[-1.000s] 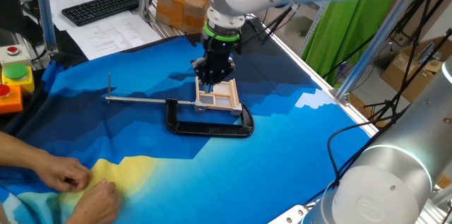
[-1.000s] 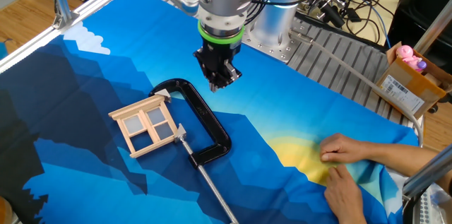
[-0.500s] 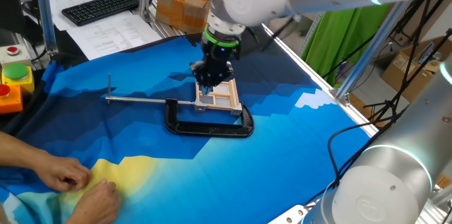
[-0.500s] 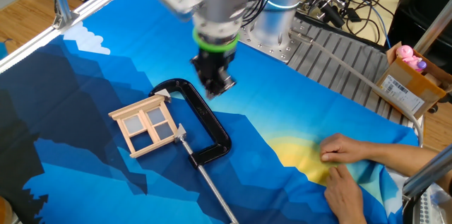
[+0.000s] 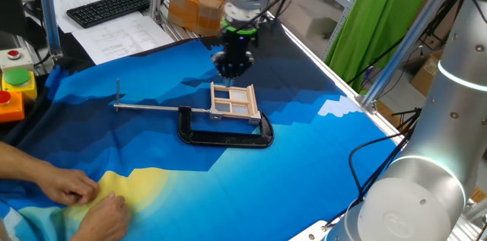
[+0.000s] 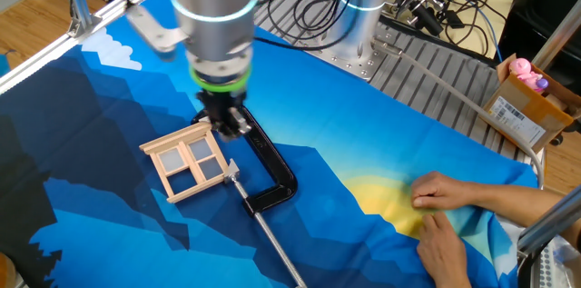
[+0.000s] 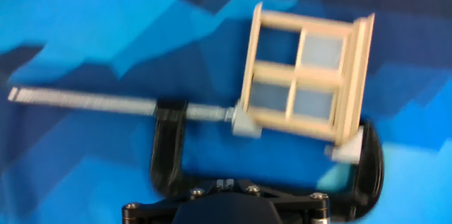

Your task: Close a sliding window

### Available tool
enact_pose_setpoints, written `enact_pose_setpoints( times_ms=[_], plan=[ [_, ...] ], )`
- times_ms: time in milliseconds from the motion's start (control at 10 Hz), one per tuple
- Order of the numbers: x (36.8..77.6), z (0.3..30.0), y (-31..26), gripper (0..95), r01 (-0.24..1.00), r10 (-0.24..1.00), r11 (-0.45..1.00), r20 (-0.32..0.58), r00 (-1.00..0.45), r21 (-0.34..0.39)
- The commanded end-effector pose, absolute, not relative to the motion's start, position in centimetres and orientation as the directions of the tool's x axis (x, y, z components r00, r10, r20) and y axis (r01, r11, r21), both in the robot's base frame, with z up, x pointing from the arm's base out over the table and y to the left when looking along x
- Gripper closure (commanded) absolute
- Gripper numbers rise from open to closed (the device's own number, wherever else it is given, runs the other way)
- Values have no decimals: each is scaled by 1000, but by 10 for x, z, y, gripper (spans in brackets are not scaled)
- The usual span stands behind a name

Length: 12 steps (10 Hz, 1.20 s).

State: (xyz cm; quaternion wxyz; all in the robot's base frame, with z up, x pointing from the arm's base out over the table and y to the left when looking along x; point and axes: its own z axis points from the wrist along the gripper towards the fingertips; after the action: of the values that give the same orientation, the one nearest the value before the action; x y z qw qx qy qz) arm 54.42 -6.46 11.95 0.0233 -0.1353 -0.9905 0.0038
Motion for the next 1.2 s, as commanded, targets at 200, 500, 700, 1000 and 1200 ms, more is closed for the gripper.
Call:
enact_pose_setpoints(
  times_ms=[200, 500, 700, 1000, 1200],
  plan=[
    [538, 97, -103, 950, 308, 310, 950, 24, -950, -55],
    [551, 82, -130, 950, 368, 370, 929, 57, -927, -39],
    [562, 82, -141, 950, 385, 388, 921, 78, -918, -54],
    [565, 82, -146, 950, 408, 410, 912, 67, -910, -42],
    [565, 82, -146, 950, 474, 472, 880, 59, -879, 16]
  ],
)
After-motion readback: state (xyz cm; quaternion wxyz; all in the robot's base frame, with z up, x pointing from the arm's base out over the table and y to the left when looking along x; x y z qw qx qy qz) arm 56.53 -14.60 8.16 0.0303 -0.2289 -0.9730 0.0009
